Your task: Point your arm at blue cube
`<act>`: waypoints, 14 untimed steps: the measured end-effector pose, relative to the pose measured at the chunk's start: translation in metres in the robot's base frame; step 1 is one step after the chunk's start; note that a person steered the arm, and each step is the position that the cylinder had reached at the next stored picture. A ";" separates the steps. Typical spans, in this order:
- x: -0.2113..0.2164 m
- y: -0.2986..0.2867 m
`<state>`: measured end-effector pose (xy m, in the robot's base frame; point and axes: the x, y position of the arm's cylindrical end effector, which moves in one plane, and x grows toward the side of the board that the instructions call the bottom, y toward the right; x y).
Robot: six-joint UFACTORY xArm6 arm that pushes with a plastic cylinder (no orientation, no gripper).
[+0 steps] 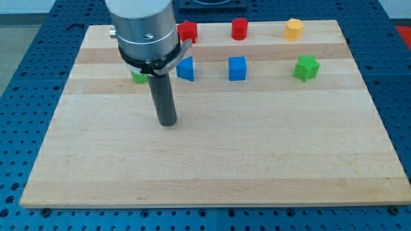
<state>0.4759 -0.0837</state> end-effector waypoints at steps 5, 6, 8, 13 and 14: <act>-0.035 0.120; -0.039 0.133; -0.052 0.137; -0.065 0.125; -0.065 0.125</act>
<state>0.4106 0.0411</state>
